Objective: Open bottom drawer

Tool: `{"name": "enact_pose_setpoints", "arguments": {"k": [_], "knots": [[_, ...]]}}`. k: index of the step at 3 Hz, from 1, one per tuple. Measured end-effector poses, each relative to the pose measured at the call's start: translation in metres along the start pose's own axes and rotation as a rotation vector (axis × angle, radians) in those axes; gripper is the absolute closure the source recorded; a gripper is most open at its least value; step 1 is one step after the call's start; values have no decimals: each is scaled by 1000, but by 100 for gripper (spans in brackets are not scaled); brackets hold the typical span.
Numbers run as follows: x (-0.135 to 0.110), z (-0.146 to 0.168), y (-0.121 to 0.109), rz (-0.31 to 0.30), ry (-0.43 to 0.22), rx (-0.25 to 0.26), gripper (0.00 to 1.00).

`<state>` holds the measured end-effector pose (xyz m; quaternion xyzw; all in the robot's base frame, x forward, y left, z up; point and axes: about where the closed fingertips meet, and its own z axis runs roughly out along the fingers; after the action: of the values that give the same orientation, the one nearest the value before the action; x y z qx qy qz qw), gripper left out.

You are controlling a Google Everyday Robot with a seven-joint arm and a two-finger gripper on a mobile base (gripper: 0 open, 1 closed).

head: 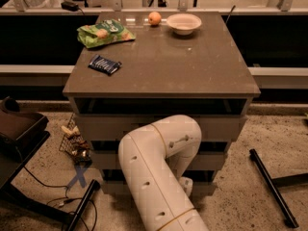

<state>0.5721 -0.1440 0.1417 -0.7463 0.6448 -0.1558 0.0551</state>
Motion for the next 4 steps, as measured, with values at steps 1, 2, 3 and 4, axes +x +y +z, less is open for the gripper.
{"name": "enact_pose_setpoints", "arguments": {"k": [1,2,3,4], "knots": [[1,-5,-2,0,0,0,100],[1,-5,-2,0,0,0,100],[1,-7,-2,0,0,0,100],[1,-7,-2,0,0,0,100]]}}
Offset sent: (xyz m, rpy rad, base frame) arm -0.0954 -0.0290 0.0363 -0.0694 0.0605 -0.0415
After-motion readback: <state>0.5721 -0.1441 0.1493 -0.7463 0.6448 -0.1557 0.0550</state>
